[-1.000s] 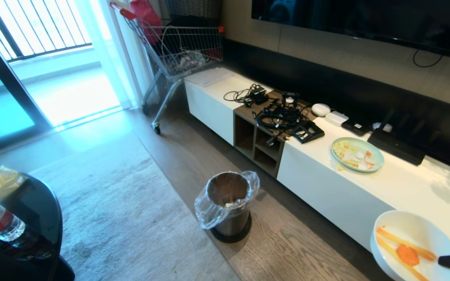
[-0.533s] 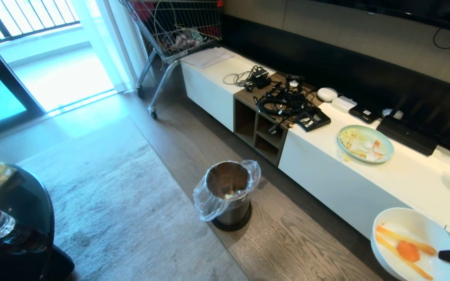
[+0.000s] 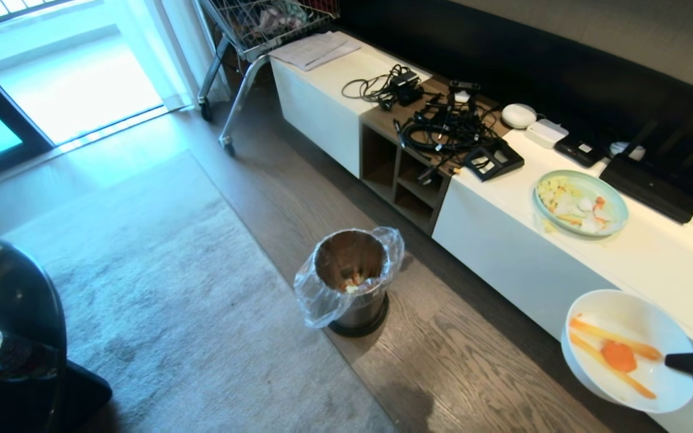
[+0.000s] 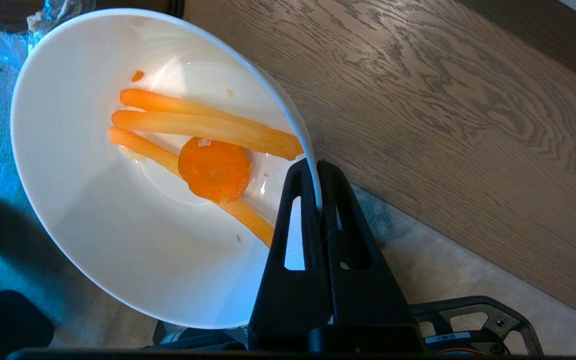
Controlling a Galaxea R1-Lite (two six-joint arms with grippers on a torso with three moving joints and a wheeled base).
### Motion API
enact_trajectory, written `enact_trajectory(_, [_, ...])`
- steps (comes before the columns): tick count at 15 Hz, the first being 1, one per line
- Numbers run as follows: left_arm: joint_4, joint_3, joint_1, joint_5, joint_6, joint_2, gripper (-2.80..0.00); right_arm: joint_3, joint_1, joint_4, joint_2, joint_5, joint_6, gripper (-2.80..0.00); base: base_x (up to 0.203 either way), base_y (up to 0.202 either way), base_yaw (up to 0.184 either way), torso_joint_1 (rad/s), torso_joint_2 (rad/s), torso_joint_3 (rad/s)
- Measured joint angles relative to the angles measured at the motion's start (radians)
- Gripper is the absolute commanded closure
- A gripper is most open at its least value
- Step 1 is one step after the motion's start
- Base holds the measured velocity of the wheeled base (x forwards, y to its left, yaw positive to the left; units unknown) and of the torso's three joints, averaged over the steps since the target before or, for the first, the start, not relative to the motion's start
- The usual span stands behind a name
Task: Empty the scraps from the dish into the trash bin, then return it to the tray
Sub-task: Move the bowl over the trash can
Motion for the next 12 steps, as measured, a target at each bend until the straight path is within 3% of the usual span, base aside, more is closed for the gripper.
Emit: enact_trajectory(12, [0.000,0.000,0.000,-0.001,0.000,0.000,0.00,-0.023,0.000,-0.047,0.048,0.000,-0.018,0.00,0.000,0.000,0.000,0.001,0.00,-0.197])
